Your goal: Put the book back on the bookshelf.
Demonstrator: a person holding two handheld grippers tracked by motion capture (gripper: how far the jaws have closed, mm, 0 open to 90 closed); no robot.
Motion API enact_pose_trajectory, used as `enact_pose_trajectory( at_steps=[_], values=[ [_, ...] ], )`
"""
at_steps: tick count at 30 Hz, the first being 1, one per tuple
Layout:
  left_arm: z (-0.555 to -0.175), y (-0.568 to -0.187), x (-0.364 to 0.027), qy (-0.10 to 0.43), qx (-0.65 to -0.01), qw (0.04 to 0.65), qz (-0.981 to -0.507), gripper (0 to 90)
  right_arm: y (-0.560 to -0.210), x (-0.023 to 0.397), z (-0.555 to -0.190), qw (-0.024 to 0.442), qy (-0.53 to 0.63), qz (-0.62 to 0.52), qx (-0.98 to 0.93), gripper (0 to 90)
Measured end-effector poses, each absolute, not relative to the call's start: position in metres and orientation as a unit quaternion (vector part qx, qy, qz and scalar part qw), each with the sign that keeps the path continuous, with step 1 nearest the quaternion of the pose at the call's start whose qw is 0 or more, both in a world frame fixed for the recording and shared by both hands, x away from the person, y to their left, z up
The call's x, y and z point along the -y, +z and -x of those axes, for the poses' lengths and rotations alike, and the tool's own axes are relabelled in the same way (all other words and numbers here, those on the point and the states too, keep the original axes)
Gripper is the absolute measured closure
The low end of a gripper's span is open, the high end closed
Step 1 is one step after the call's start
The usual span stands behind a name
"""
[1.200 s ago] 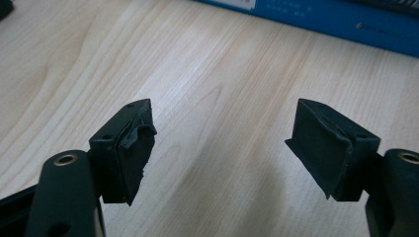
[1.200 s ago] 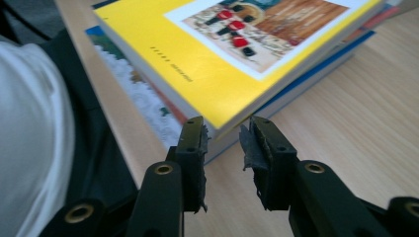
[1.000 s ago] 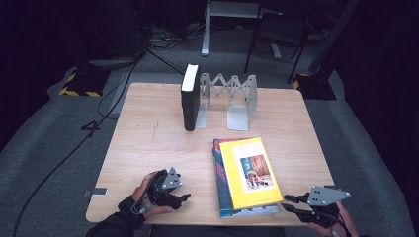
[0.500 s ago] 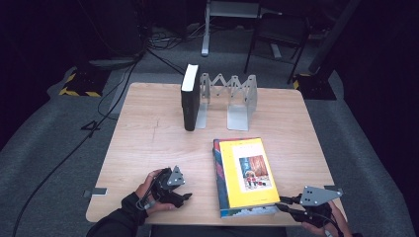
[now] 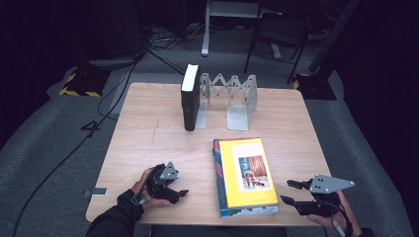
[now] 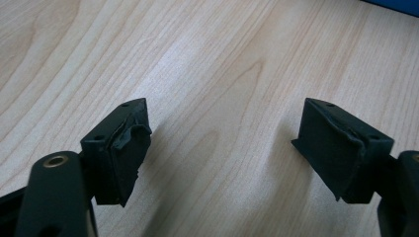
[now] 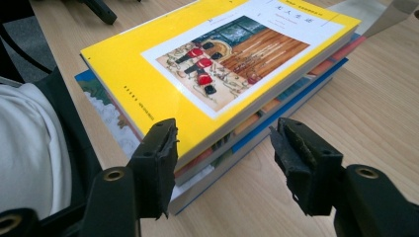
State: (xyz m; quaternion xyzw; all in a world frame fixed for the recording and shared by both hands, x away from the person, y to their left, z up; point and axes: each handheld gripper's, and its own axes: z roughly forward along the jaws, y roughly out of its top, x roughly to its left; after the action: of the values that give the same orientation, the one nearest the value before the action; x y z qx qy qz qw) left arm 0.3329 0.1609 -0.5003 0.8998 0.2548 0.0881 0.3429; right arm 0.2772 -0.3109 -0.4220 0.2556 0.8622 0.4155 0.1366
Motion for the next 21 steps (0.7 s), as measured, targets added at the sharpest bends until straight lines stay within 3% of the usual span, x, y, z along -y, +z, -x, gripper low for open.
enact_pose_trajectory(
  at_steps=[11, 17, 21],
  values=[
    [-0.331, -0.505, -0.158, 0.097, -0.266, 0.358, -0.890, 16.0, -0.429, 0.279, -0.322, 0.098, 0.383, -0.283, -0.874, 41.8],
    [-0.332, -0.504, -0.154, 0.099, -0.270, 0.355, -0.890, 15.4, -0.440, 0.273, -0.341, 0.045, 0.386, -0.308, -0.869, 34.8],
    [-0.337, -0.497, -0.136, 0.102, -0.294, 0.332, -0.890, 21.2, -0.443, 0.273, -0.347, 0.030, 0.390, -0.299, -0.870, 32.6]
  ],
)
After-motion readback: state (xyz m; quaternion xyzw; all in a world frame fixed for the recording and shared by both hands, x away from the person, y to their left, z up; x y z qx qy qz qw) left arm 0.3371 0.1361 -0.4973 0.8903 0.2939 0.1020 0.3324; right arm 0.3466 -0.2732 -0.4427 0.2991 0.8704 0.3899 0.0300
